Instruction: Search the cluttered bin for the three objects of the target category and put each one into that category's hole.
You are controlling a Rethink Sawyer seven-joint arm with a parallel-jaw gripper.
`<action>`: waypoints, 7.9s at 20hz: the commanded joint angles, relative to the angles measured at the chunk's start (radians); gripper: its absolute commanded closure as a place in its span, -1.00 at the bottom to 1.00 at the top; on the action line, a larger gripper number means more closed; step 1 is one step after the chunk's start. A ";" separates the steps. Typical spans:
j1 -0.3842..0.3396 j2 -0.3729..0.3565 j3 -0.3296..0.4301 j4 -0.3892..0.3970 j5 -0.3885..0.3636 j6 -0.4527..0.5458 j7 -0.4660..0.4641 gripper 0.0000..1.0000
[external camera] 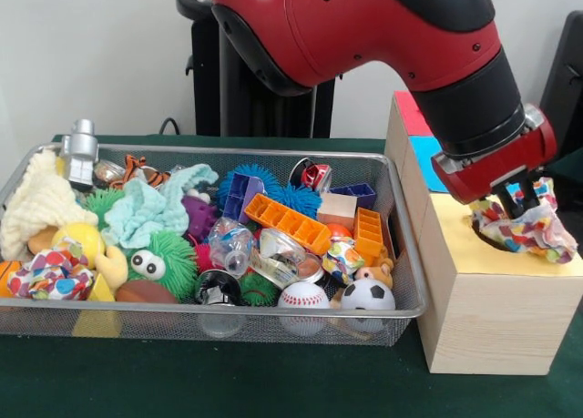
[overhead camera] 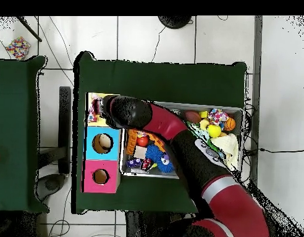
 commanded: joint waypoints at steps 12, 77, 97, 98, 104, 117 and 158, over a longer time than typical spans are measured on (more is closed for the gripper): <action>0.110 -0.009 -0.240 -0.106 -0.136 0.229 0.080 1.00; 0.157 -0.019 -0.314 -0.115 -0.172 0.067 0.091 -1.00; 0.186 0.022 -0.432 -0.156 -0.245 0.089 0.067 -1.00; 0.192 0.025 -0.443 -0.163 -0.266 0.083 0.054 -1.00; 0.200 0.019 -0.469 -0.174 -0.347 0.068 0.034 -1.00; 0.098 0.074 -0.307 -0.106 -0.349 -0.089 0.076 -1.00; -0.031 0.125 -0.087 -0.040 -0.332 -0.181 0.109 1.00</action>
